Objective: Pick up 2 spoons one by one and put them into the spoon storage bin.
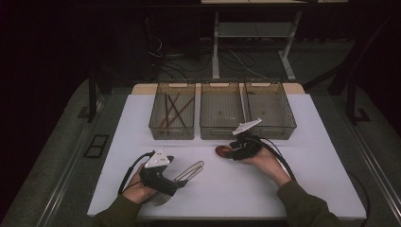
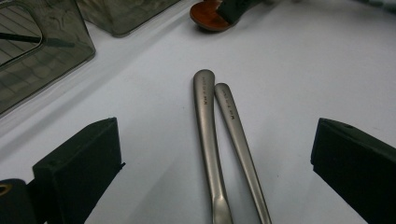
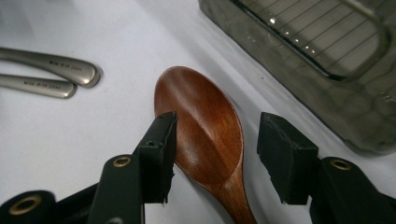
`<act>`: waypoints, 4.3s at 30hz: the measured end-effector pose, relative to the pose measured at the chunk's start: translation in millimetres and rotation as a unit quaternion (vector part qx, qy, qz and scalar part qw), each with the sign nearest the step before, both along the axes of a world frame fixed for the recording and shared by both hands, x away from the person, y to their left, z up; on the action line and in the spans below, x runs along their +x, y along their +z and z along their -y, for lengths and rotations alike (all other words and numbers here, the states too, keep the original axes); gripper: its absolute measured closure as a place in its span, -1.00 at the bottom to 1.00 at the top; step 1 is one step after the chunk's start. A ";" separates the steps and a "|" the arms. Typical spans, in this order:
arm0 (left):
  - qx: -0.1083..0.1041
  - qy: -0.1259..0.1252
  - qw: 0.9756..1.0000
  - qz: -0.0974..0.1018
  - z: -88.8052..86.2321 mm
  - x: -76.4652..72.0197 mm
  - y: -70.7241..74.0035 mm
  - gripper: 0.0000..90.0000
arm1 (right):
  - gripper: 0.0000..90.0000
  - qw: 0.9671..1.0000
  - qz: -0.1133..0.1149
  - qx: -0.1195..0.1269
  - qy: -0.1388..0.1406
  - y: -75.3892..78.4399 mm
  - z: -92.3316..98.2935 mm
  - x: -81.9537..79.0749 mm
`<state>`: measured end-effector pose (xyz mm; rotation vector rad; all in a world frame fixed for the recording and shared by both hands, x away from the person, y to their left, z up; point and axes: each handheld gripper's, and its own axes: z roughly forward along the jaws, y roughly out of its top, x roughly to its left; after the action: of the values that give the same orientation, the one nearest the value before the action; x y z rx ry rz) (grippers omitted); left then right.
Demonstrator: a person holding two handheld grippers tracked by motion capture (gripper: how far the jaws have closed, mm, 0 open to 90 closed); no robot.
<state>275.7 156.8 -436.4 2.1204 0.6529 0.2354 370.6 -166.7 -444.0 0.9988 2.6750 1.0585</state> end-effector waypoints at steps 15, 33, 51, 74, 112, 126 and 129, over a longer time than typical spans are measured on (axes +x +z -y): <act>-0.001 -0.001 1.000 0.000 0.0 -0.3 0.2 -0.98 | 0.59 0.999 0.018 -0.026 0.044 3.9 -6.1 -11.2; -0.003 -0.005 1.000 0.000 -0.4 0.1 -0.2 -0.98 | 0.82 0.998 0.015 -0.015 0.051 10.2 -1.3 -12.0; -0.012 0.007 1.000 -0.006 -2.2 1.8 0.0 -0.98 | 0.82 0.999 0.030 0.027 0.006 43.6 13.0 -4.2; -0.017 0.008 1.000 -0.009 -2.1 2.1 0.1 -0.98 | 0.82 0.993 0.075 0.062 -0.065 102.0 -4.0 46.5; -0.022 0.002 1.000 -0.011 -2.5 2.2 0.0 -0.98 | 0.82 0.988 0.059 0.042 -0.135 73.6 -55.8 127.7; -0.022 0.001 1.000 -0.011 -2.5 2.2 0.0 -0.98 | 0.32 0.989 0.051 0.033 -0.138 73.2 -47.4 122.5; -0.023 0.003 1.000 -0.011 -2.3 2.2 -0.2 -0.98 | 0.26 0.989 0.054 0.038 -0.131 78.7 -43.1 117.6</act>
<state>277.9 159.1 -436.6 2.0795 0.6707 0.1988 488.2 -123.6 -365.4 1.2278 2.3530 1.1304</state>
